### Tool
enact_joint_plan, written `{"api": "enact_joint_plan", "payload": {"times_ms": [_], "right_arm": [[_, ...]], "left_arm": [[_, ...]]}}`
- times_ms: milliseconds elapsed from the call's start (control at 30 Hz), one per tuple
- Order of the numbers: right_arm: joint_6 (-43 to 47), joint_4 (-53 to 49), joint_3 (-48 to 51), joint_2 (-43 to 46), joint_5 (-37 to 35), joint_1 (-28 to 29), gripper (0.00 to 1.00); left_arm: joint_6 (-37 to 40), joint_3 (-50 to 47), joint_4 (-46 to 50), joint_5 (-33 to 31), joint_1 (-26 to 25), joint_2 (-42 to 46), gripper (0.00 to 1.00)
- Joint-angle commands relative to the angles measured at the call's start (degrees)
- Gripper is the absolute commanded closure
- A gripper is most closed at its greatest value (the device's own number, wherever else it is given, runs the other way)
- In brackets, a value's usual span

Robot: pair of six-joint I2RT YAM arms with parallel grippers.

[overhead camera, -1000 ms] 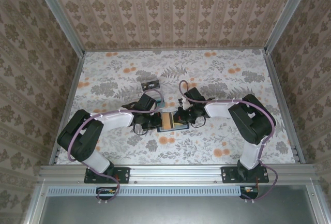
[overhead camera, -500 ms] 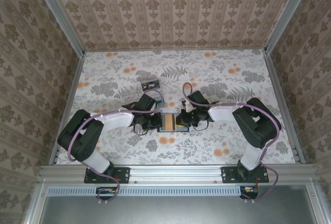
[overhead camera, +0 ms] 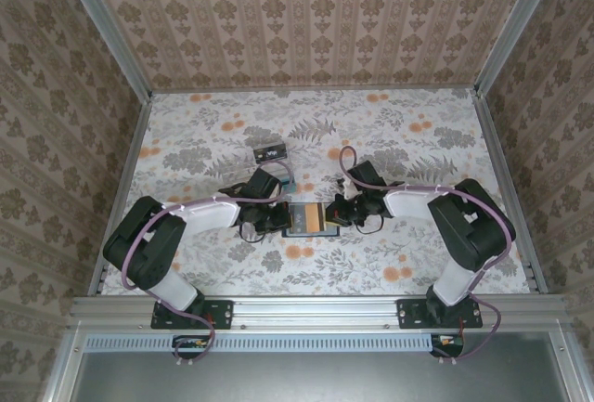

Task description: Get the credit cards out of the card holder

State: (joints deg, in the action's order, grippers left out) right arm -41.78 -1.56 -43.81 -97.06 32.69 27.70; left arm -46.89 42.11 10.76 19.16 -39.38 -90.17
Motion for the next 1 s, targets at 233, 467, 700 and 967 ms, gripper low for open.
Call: {"api": "enact_joint_plan", "payload": {"times_ms": [233, 467, 700, 967], "right_arm": [[3.9, -5.66, 2.76, 4.98, -0.55, -3.47, 1.0], [5.34, -7.9, 2.14, 10.02, -0.82, -4.16, 1.0], [7.09, -10.25, -1.56, 16.77, -0.95, -4.24, 1.0], [7.43, -8.15, -5.89, 21.83, 2.76, -4.76, 1.0]], "left_arm": [[1.25, 0.14, 5.49, -1.57, 0.79, -0.89, 1.0], [1.28, 1.61, 6.37, -1.4, 1.29, 2.81, 0.98], [-2.35, 1.17, 1.16, -5.79, 2.79, 15.57, 0.56], [-9.77, -4.18, -13.83, 3.14, 7.51, 25.93, 0.41]]}}
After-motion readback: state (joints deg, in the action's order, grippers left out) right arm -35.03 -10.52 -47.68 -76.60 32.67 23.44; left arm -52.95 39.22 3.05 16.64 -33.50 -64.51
